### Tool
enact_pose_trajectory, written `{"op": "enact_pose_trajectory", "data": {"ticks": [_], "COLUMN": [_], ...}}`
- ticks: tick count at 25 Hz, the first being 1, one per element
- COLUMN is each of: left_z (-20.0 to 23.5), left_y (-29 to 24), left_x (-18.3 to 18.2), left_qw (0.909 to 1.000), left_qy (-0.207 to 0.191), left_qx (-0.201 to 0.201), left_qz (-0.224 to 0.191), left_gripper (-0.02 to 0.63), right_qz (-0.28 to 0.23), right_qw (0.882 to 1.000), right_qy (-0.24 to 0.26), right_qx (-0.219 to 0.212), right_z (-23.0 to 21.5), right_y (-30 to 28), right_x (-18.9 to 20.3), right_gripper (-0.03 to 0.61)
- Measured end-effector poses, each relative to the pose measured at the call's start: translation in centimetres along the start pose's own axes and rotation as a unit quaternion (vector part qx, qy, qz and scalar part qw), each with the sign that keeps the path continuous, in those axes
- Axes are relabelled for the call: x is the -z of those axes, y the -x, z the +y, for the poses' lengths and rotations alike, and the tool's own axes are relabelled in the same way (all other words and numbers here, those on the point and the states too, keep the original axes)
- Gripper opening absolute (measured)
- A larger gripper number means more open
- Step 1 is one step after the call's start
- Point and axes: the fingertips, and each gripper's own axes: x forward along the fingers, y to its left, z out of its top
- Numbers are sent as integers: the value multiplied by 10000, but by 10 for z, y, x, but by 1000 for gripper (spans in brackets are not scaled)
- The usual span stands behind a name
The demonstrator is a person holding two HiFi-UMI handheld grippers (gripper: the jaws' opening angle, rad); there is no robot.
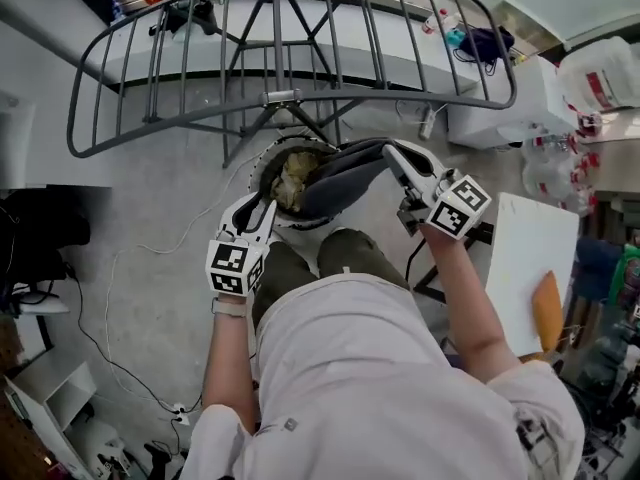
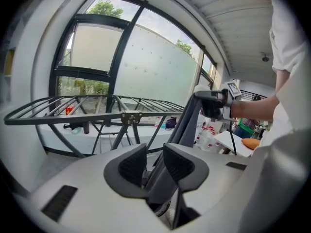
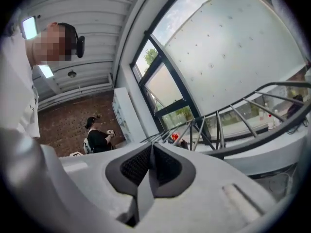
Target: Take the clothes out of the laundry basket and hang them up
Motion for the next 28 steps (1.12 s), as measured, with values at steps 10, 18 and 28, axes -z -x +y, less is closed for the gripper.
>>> {"op": "enact_pose_trajectory", "data": {"ticks": [10,18,28], "left_z": [-48,-61,-18], "left_y": [-65,-128,-115], "left_x": [-8,-6,-31], "left_qw": [9887,9801,9910], "left_qy": [-938,-1395,-1081], "left_qx": [1096,1198,493], "left_qz": [415,744,620], "left_gripper": [226,295,8], "right_qz": [-1469,-2215,-2845], "right_qw": [9875,9704,9515], "right_qy": [570,959,1148], "right_qx": [78,-111,228], "right_z": [58,102,86], "right_y": [7,24,93], "right_x": [-138,-215,-270], "right_gripper": [15,15,15]}}
